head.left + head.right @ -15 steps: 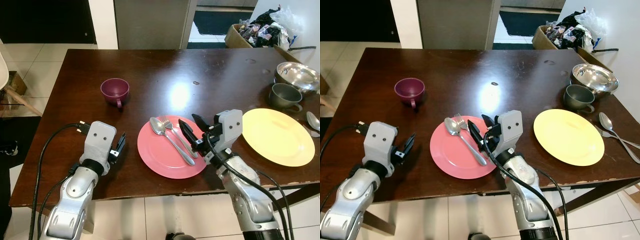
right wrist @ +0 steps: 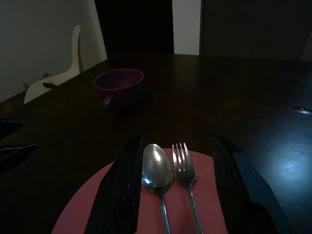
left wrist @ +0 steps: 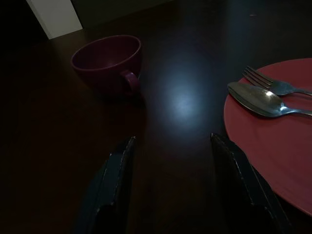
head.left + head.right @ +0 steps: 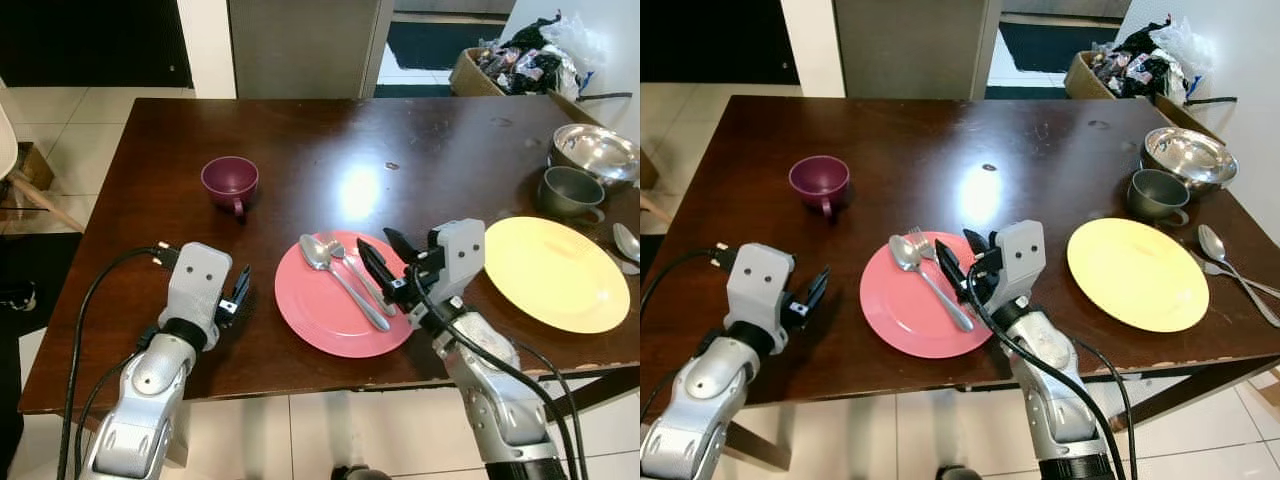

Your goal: Setting the table

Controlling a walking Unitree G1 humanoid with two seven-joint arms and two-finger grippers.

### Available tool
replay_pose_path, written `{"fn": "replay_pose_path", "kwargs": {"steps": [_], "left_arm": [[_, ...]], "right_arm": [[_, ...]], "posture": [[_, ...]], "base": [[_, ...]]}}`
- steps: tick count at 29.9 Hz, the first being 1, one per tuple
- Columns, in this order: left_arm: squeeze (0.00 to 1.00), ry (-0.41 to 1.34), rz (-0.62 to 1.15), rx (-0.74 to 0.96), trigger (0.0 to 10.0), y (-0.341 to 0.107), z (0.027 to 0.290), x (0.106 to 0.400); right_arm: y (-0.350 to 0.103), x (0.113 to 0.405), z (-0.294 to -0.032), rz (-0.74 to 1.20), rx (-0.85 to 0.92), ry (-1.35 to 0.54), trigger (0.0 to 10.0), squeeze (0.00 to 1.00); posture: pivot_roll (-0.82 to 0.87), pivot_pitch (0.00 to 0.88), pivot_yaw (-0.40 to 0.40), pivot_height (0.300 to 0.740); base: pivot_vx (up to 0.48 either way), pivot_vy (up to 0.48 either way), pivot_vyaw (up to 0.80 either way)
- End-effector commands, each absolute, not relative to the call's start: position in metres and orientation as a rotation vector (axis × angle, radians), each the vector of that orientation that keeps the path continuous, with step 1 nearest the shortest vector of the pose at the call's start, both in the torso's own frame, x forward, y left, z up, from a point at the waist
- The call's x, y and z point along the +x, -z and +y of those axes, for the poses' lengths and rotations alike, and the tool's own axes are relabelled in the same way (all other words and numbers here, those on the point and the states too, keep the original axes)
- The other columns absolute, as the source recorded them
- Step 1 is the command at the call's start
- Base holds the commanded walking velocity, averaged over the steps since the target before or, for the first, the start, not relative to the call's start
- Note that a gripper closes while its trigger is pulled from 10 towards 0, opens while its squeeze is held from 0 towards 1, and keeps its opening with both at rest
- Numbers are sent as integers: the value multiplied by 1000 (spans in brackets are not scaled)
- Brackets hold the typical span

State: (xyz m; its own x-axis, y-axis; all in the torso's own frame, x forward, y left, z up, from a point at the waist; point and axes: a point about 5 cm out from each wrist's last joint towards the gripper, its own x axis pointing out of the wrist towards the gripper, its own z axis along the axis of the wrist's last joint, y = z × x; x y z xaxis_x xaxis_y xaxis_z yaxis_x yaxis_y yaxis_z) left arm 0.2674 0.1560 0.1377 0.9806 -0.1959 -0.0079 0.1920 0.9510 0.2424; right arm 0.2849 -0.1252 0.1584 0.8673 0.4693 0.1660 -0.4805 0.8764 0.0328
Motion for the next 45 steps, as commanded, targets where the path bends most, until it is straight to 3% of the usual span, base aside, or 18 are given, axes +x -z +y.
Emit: {"fn": "replay_pose_path", "kwargs": {"steps": [1, 25, 45], "left_arm": [[0, 192, 6, 247, 10000, -131, 157, 266], [0, 199, 0, 244, 10000, -131, 157, 266], [0, 196, 5, 244, 10000, -132, 158, 265]], "right_arm": [[-155, 284, -126, -142, 79, -499, 10000, 0], [-156, 285, -124, -146, 77, -508, 10000, 0], [-154, 285, -123, -142, 82, -508, 10000, 0]], "posture": [[-95, 36, 4, 740], [-94, 25, 6, 740], [-91, 31, 8, 740]], "base": [[0, 0, 0], [0, 0, 0], [-346, 0, 0]]}}
